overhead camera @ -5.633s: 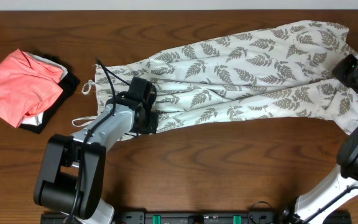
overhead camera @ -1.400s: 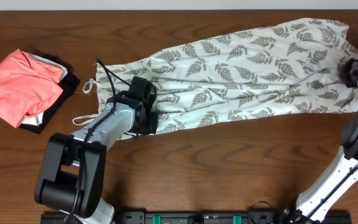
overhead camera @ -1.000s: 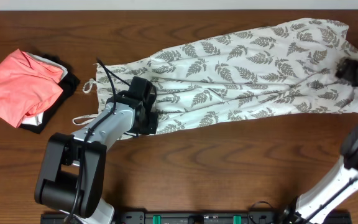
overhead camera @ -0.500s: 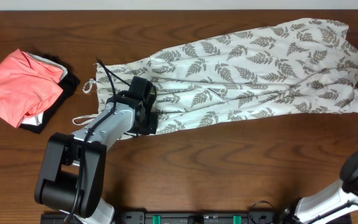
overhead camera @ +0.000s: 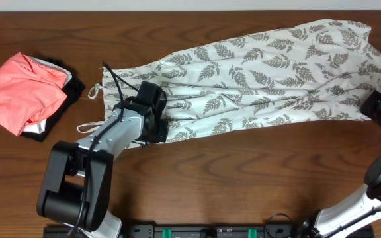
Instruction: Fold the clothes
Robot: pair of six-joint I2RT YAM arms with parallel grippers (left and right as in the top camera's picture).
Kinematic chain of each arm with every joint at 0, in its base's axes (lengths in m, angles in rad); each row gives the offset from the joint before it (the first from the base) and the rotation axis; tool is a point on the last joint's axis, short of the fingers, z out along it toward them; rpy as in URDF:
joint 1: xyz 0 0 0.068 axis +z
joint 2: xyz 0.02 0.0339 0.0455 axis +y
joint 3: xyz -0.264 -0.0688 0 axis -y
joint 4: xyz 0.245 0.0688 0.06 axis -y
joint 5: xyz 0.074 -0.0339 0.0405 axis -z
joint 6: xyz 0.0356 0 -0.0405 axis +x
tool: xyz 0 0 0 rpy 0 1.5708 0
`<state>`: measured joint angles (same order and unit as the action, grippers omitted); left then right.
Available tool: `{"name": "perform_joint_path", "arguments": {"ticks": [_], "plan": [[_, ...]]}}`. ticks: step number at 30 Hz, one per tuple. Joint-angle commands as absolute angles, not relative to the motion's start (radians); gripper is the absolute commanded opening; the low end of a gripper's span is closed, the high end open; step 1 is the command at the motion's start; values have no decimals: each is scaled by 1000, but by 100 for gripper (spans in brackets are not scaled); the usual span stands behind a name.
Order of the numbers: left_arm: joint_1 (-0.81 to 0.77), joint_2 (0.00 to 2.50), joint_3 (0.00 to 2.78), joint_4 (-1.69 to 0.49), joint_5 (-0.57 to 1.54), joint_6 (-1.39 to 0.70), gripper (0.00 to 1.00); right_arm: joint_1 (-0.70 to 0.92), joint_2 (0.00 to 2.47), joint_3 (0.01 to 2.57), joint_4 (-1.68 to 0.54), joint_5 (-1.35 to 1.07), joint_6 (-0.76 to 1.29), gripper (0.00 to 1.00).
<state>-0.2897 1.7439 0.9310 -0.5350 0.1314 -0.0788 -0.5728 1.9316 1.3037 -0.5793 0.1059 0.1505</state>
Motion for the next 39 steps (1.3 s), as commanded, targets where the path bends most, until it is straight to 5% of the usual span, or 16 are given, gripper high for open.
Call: {"name": "perform_joint_path", "arguments": {"ticks": [1, 14, 29, 32, 34, 39], "plan": [[-282, 1816, 868, -575, 97, -84, 9, -576, 1925, 1297, -575, 112, 156, 1], [-282, 1816, 868, -575, 97, -84, 9, -624, 1925, 1343, -372, 385, 144, 1], [-282, 1816, 868, -586, 97, -85, 9, -633, 1975, 1357, -162, 386, 28, 2], [-282, 1816, 868, -590, 97, -86, 9, -633, 1990, 1357, -169, 384, 28, 13], [-282, 1816, 868, -594, 97, -86, 9, -635, 1990, 1357, -167, 385, 28, 29], [-282, 1816, 868, -594, 97, -86, 9, -643, 1990, 1424, -242, 393, -20, 31]]}}
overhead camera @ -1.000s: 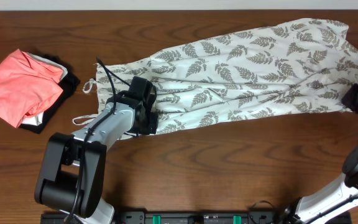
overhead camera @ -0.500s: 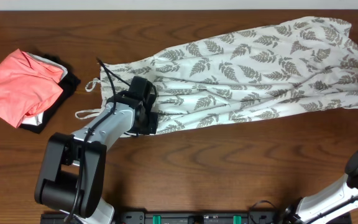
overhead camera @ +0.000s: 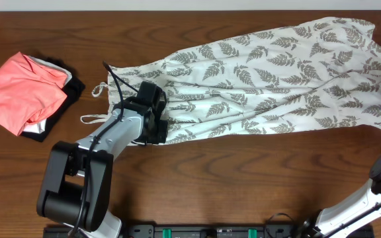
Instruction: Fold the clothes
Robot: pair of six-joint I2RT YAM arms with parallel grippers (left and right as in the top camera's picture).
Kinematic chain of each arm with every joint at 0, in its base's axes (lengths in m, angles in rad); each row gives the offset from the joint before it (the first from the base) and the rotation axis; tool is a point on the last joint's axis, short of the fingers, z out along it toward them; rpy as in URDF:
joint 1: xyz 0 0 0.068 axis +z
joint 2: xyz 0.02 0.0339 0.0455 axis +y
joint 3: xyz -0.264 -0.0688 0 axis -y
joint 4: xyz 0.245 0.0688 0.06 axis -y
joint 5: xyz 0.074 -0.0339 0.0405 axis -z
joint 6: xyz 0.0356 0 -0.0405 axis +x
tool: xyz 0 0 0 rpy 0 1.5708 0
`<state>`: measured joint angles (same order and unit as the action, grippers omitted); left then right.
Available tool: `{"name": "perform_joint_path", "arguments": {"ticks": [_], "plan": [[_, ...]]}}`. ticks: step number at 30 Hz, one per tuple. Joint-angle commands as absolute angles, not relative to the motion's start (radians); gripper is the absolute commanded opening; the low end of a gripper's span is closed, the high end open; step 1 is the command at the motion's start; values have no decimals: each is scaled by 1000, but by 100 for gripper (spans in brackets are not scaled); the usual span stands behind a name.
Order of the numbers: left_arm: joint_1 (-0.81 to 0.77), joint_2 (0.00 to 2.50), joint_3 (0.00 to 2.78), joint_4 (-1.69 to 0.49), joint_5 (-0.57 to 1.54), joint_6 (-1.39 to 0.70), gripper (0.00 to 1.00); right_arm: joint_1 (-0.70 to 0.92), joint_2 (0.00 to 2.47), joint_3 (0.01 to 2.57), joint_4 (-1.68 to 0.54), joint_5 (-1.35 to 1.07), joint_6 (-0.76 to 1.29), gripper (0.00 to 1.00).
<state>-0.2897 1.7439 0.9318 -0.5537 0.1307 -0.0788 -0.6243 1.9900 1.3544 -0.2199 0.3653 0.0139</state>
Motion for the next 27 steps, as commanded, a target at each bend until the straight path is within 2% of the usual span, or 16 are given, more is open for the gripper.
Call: {"name": "perform_joint_path", "arguments": {"ticks": [1, 4, 9, 14, 16, 20, 27], "plan": [[-282, 1816, 868, -594, 97, -86, 9, -643, 1990, 1437, -265, 393, -20, 32], [-282, 1816, 868, -593, 97, -86, 9, -641, 1990, 1478, -376, 351, -19, 32], [-282, 1816, 868, -594, 97, -85, 9, -641, 1990, 1507, -627, 107, -16, 37], [-282, 1816, 868, -593, 97, -84, 9, -649, 1992, 1443, -682, 130, 56, 58], [-282, 1816, 868, -593, 97, -84, 9, -661, 1992, 1407, -643, 133, 55, 59], [-282, 1816, 868, -593, 97, -84, 9, -692, 1992, 1347, -567, 123, 54, 52], [-282, 1816, 868, -593, 97, -84, 9, -764, 2000, 1320, -517, 14, 48, 53]]}}
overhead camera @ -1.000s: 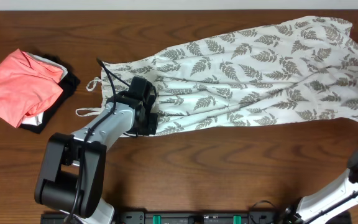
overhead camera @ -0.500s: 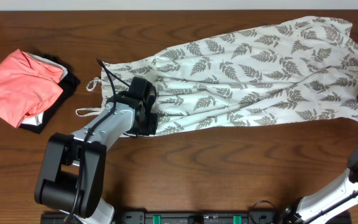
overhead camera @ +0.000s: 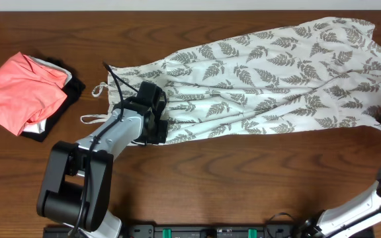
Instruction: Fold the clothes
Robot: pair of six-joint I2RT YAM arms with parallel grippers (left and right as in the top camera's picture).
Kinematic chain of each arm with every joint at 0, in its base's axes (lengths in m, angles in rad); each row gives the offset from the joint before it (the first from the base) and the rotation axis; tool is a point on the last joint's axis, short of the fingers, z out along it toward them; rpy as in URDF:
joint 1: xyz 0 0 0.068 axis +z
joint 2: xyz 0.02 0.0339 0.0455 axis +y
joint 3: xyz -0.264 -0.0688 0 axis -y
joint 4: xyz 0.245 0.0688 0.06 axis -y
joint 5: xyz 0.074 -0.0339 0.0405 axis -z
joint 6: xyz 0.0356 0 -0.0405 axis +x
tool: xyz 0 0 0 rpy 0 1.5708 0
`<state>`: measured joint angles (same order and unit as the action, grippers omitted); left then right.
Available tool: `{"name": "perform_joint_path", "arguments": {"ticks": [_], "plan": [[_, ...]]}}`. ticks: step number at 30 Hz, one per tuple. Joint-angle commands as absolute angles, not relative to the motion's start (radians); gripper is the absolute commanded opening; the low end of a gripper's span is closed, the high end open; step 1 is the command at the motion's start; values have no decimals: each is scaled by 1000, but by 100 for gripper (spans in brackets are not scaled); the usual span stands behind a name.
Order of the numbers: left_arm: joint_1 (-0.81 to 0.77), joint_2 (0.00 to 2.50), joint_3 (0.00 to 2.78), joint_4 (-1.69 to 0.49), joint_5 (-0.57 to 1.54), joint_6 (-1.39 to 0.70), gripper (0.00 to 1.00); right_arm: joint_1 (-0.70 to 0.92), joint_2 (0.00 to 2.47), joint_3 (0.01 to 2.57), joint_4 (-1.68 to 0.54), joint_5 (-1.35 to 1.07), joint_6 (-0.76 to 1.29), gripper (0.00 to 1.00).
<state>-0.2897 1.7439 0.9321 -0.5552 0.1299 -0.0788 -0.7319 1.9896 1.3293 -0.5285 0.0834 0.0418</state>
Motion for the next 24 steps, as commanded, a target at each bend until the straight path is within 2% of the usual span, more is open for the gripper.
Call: {"name": "perform_joint_path", "arguments": {"ticks": [1, 7, 9, 12, 14, 20, 24], "plan": [[-282, 1816, 868, -593, 97, -84, 9, -773, 2004, 1320, -511, -12, 40, 52], [-282, 1816, 868, -593, 97, -84, 9, -798, 2051, 1320, -504, -95, 24, 49], [-282, 1816, 868, -593, 97, -84, 9, -798, 2077, 1320, -503, -112, 24, 45], [-282, 1816, 868, -593, 97, -84, 9, -798, 2102, 1320, -496, -151, 25, 29], [-282, 1816, 868, -594, 97, -84, 9, -798, 2106, 1320, -491, -162, 25, 2], [-282, 1816, 868, -594, 97, -84, 9, -801, 2096, 1332, -439, -157, 29, 1], [-282, 1816, 868, -594, 97, -85, 9, -800, 2079, 1383, -357, -72, 28, 1]]}}
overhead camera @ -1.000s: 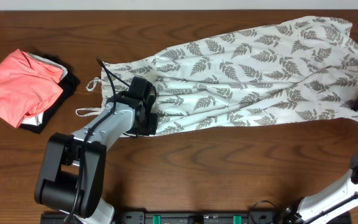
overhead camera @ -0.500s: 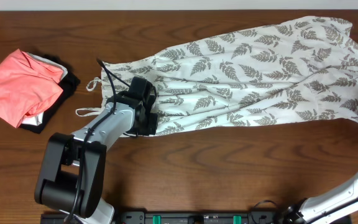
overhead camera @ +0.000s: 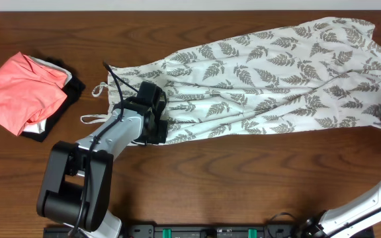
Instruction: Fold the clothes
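Note:
A white dress with a grey fern print (overhead camera: 256, 79) lies spread across the table, its strap end at the left and its wide hem at the right. My left gripper (overhead camera: 155, 125) sits on the near edge of the dress by the strap end, and the cloth bunches under it as if pinched. My right gripper shows only as a dark shape at the frame's right edge, beside the hem's near corner. Its fingers are cut off by the frame.
A folded pile topped by a coral-pink garment (overhead camera: 20, 92) over dark and white pieces lies at the far left. Thin dress straps (overhead camera: 91, 119) trail onto the brown wooden table (overhead camera: 243, 178) left of my left gripper.
The dress and my left gripper have stayed put. My right gripper sits slightly farther right, with less of it inside the frame.
At first the hem was bunched inward and my right gripper was on its near right corner. Then the hem reached the right edge, the dress lay longer and flatter, and the right gripper was farther right. After that it dropped slightly nearer. The left gripper held its spot throughout.

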Robot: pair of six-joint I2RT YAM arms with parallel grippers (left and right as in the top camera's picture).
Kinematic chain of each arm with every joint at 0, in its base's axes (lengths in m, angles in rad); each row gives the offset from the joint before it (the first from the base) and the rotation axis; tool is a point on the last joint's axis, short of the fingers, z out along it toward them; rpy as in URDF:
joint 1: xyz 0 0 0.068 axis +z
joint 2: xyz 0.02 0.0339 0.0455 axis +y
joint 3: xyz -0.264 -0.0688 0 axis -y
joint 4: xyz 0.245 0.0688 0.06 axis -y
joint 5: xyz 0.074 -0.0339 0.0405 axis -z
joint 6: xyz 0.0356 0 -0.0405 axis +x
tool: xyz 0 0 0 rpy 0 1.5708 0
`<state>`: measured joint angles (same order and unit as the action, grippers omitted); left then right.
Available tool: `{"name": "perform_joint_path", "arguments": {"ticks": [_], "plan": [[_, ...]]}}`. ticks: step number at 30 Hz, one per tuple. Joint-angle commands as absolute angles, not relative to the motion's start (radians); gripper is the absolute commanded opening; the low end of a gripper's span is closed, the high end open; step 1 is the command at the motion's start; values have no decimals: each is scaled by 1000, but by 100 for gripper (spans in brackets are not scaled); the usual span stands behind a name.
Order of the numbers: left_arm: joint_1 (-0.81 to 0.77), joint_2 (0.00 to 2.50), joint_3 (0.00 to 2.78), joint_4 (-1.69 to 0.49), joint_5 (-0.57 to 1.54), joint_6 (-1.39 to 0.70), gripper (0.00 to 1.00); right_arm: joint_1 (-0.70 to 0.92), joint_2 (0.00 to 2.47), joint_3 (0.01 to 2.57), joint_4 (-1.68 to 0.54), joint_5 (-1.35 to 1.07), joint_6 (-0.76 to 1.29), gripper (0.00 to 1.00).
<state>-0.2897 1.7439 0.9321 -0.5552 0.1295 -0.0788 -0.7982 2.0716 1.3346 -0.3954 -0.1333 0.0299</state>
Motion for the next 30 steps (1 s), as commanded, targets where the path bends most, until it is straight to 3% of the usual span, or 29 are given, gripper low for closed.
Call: {"name": "perform_joint_path", "arguments": {"ticks": [1, 11, 14, 17, 24, 30], "plan": [[-282, 1816, 868, -594, 97, -85, 9, -799, 2079, 1399, -339, -49, 28, 1], [-282, 1816, 868, -593, 97, -88, 13, -782, 2080, 1453, -156, -25, -25, 1], [-282, 1816, 868, -593, 97, -88, 14, -781, 2080, 1453, -144, -23, -25, 12], [-282, 1816, 868, -593, 97, -88, 14, -781, 2082, 1452, -150, -18, -28, 17], [-282, 1816, 868, -593, 97, -88, 14, -781, 2081, 1452, -186, 14, -39, 17], [-282, 1816, 868, -594, 97, -88, 14, -754, 2029, 1453, -228, -105, -41, 16]]}}
